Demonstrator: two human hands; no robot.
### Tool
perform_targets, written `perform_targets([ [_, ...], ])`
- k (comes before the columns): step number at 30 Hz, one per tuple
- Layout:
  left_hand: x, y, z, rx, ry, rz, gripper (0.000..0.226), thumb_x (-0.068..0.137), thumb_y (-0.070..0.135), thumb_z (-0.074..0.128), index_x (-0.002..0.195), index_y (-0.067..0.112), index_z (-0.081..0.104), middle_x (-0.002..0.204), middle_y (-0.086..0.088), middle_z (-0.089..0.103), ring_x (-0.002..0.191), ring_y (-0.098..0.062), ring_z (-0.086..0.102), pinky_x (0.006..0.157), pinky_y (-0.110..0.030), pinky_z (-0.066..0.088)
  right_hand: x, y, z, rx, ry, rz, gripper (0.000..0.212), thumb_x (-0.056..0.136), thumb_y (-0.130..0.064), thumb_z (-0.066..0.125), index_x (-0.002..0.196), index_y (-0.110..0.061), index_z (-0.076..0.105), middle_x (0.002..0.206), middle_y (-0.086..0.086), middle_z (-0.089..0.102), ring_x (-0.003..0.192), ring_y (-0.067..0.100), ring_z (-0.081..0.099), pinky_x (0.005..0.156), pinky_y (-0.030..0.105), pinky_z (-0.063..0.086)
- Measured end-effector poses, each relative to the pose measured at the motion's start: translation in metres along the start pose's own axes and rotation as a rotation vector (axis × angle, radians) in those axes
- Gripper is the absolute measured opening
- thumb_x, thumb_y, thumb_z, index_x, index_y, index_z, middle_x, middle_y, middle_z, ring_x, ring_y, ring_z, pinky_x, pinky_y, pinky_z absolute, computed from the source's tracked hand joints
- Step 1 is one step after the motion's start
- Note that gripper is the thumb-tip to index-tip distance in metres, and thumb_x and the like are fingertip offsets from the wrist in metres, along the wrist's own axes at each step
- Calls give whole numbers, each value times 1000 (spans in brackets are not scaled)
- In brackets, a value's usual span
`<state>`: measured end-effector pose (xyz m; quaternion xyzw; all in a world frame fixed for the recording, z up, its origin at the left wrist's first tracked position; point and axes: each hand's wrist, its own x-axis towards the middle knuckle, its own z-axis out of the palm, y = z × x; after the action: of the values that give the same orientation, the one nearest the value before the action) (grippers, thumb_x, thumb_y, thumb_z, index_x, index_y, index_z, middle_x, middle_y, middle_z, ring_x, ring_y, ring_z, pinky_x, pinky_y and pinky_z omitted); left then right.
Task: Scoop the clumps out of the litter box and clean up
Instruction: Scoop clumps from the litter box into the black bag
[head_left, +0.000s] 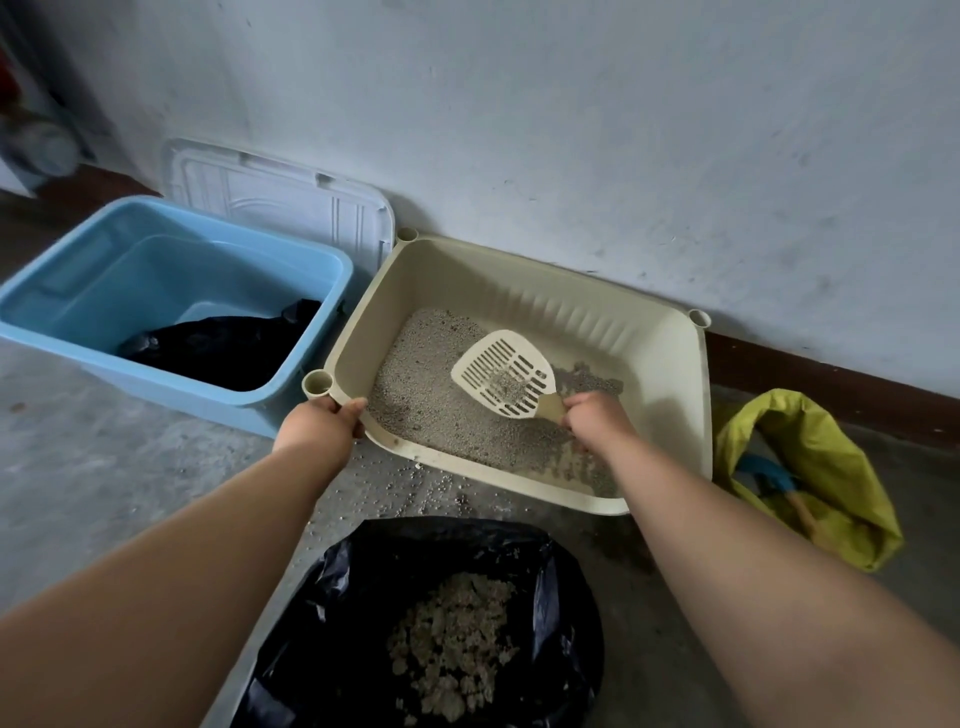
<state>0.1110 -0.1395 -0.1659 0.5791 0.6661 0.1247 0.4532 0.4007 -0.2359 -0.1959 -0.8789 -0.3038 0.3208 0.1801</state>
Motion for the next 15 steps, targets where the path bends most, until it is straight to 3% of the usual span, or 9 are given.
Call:
perform_targets([
  [6,0,2,0,43,8,0,36,97,37,48,71,15,60,92,-9,72,84,-27,63,81,-36,50,-2,-2,-6,-31,-10,-24,32,86,-4,52,111,-14,69,93,2,66,66,17,53,62,29,44],
  [10,1,1,0,17,6,2,35,97,37,49,72,15,60,92,-10,72,80,-26,61,81,-37,50,-4,-3,-3,-37,-12,-44,30,87,-4,53,109,-15,70,92,1,67,60,16,51,58,28,41],
  [13,-1,1,0,-3,1,0,34,97,36,49,73,14,59,93,-11,72,78,-27,60,81,-38,50,-5,-7,-3,-95,-21,-63,28,84,-4,53,104,-12,71,97,7,70,69,21,57,64,31,44],
  [15,-2,1,-1,-1,-3,0,33,97,36,49,79,12,62,95,-12,71,81,-28,62,83,-40,50,-8,-16,-8,-246,-24,-117,29,82,-6,51,99,-16,73,100,6,71,79,22,63,76,31,50],
])
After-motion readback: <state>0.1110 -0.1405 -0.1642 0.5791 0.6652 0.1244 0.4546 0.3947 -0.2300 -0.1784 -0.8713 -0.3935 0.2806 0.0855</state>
